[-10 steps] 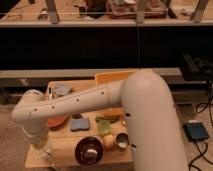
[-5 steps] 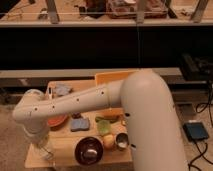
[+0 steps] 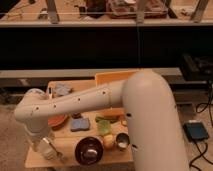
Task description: Place fork in paper cup
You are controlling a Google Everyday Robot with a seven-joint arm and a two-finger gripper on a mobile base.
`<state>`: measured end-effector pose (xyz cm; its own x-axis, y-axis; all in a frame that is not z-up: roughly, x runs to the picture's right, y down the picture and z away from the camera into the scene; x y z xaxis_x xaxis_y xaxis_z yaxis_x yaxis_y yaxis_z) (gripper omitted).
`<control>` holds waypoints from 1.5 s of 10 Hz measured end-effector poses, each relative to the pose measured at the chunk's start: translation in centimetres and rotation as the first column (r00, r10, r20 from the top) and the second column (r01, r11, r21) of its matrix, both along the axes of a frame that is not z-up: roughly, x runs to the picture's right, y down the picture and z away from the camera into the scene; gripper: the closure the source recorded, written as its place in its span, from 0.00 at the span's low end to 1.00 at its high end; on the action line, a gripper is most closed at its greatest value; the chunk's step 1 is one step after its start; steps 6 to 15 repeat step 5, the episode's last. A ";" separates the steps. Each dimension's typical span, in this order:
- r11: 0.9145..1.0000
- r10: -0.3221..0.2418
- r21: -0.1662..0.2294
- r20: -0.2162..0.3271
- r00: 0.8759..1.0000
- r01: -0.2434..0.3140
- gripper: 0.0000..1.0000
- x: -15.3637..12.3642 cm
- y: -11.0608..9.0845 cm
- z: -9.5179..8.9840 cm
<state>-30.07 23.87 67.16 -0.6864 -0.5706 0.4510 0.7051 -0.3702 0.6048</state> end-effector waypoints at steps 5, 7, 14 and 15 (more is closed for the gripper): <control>0.979 0.195 0.081 -0.114 0.974 -0.186 0.37 2.9 -1.8 0.4; 0.979 0.195 0.081 -0.114 0.974 -0.186 0.37 2.9 -1.8 0.4; 0.979 0.195 0.081 -0.114 0.974 -0.186 0.37 2.9 -1.8 0.4; 0.979 0.195 0.081 -0.114 0.974 -0.186 0.37 2.9 -1.8 0.4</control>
